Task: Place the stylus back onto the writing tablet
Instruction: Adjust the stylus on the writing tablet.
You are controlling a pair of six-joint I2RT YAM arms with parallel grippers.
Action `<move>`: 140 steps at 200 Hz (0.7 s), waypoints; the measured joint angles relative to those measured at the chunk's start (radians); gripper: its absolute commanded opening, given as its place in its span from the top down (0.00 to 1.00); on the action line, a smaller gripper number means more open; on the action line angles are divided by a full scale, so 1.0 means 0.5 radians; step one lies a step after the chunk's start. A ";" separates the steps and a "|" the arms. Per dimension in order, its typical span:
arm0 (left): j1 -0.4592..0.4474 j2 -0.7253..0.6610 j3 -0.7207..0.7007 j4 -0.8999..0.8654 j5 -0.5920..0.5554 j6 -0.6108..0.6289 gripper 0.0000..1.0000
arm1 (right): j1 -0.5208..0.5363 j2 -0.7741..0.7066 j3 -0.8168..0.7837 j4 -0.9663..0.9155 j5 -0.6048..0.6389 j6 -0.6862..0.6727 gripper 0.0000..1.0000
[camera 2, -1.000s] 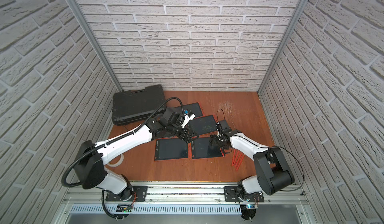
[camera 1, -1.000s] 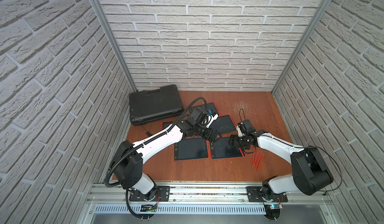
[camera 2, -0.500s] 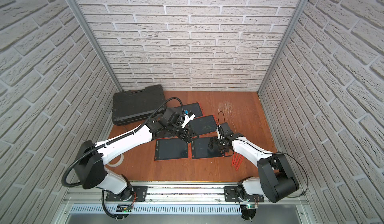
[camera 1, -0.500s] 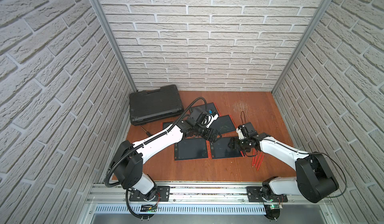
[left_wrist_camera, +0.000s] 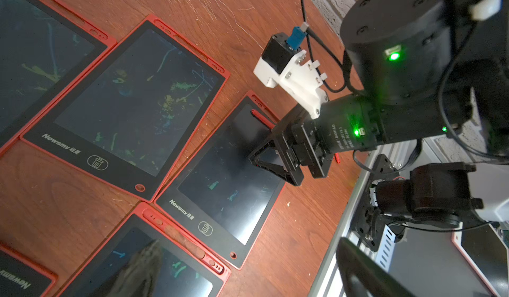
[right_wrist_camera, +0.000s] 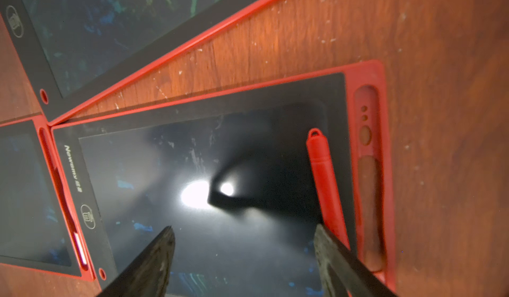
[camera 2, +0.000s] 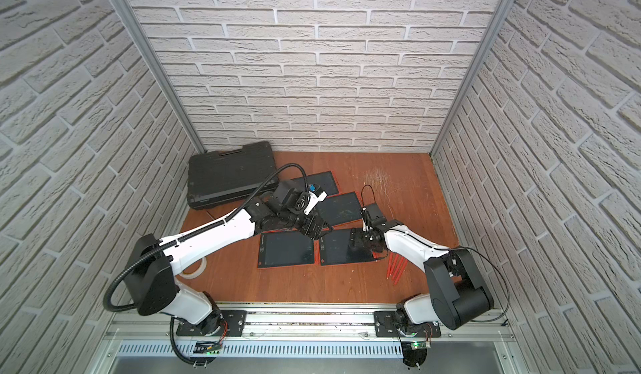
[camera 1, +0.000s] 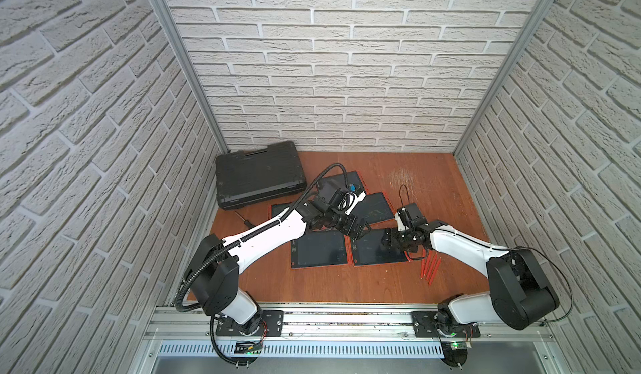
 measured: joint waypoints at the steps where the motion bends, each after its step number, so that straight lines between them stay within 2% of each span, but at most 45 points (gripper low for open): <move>1: 0.000 0.000 0.000 0.000 0.000 0.000 0.02 | 0.000 0.001 0.001 -0.001 0.002 -0.001 0.21; 113: -0.001 0.004 0.003 -0.015 -0.008 0.018 0.02 | -0.028 0.099 0.152 -0.102 0.111 -0.093 0.21; 140: -0.001 0.004 0.003 -0.021 -0.008 0.019 0.02 | -0.028 0.095 0.153 -0.129 0.075 -0.130 0.22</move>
